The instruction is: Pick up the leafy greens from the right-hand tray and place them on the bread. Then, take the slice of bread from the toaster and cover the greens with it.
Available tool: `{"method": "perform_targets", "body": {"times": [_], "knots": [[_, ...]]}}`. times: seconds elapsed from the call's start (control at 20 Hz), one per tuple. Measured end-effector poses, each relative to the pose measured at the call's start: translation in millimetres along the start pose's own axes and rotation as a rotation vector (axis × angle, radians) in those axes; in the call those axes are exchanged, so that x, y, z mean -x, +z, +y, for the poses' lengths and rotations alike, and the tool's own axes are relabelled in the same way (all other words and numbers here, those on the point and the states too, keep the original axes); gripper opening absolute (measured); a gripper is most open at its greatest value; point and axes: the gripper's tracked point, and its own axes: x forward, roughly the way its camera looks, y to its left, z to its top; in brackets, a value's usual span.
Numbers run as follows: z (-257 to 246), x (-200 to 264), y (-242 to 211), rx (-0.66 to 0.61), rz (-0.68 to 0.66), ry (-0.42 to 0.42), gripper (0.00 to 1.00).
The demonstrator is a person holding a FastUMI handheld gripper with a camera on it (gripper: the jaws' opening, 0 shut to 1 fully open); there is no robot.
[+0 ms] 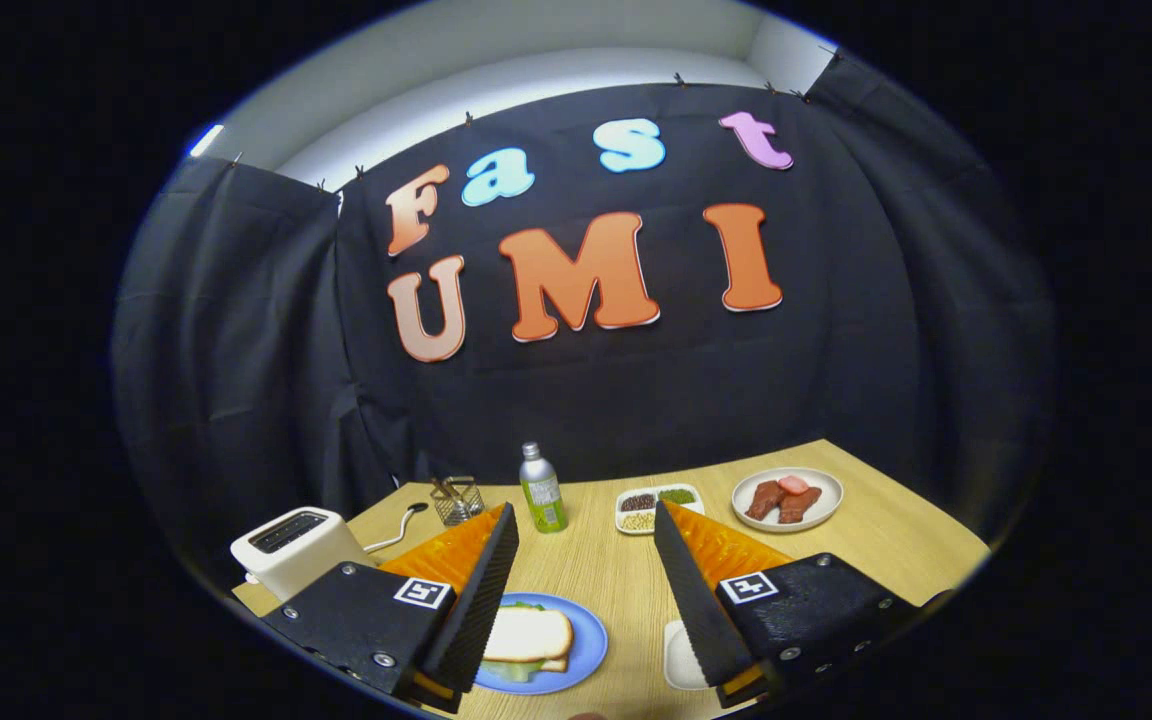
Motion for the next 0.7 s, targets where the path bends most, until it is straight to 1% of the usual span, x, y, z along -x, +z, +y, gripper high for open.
{"method": "perform_targets", "body": {"times": [0.25, 0.45, 0.55, 0.6, 0.7], "knots": [[-2, 39, 47, 0.087, -0.081, -0.009, 0.83], [-4, 71, 78, 0.117, -0.141, -0.008, 0.84], [-7, 83, 93, 0.132, -0.182, -0.015, 0.88], [-8, 88, 100, 0.137, -0.206, -0.021, 0.93], [-11, 94, 106, 0.15, -0.23, -0.028, 0.96]]}}
